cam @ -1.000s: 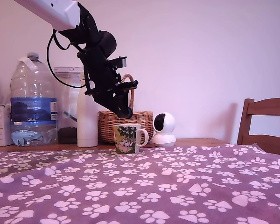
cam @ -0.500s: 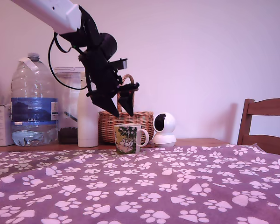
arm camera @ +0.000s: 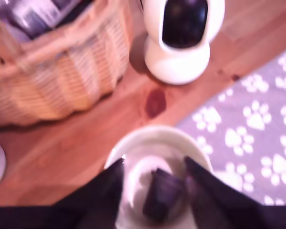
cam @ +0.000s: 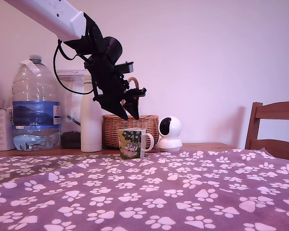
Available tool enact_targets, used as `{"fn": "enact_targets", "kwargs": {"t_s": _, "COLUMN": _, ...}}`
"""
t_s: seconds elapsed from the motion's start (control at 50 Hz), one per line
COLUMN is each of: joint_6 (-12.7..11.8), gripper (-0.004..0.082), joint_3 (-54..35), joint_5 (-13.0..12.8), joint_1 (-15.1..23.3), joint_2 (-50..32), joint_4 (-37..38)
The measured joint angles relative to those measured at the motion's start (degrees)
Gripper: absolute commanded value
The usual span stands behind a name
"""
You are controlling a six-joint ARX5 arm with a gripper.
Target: Pick up the coffee capsules from the table one by one and drop them inside the nearest coffee cup
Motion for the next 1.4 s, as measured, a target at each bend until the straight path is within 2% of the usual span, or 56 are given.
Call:
{"fn": "enact_targets", "kwargs": {"t_s": 0.22, "joint_6": 0.0, "gripper": -0.0024, "joint_3": 0.0, "joint_5": 0.0, "joint_1": -0.1, "joint_2": -2.0, "joint_4": 3.3}}
{"fn": "enact_targets", "kwargs": {"t_s": 0.62, "joint_6": 0.0, "gripper": -0.0024, "joint_3": 1.0, "joint_5": -0.9, "joint_1": -0.1, "joint_2": -15.4, "joint_4": 8.2}}
{"fn": "enact_targets", "kwargs": {"t_s": 0.96, "joint_6": 0.0, "gripper": -0.0024, "joint_3": -0.1, "joint_5": -1.0, "joint_1": -0.1, "joint_2": -16.4, "joint_4": 9.1}}
{"fn": "enact_targets", "kwargs": {"t_s": 1.16, "joint_6": -0.5, "gripper": -0.0024, "joint_3": -9.4, "joint_5": -1.0, "joint_1": -0.1, "joint_2": -22.0, "joint_4": 14.1}}
{"fn": "enact_targets", "kwargs": {"t_s": 1.4, "joint_6": -1.4, "gripper": -0.0024, "joint_3": -27.5, "joint_5": -1.2, "joint_1": -0.2, "joint_2": -36.3, "joint_4": 28.2}}
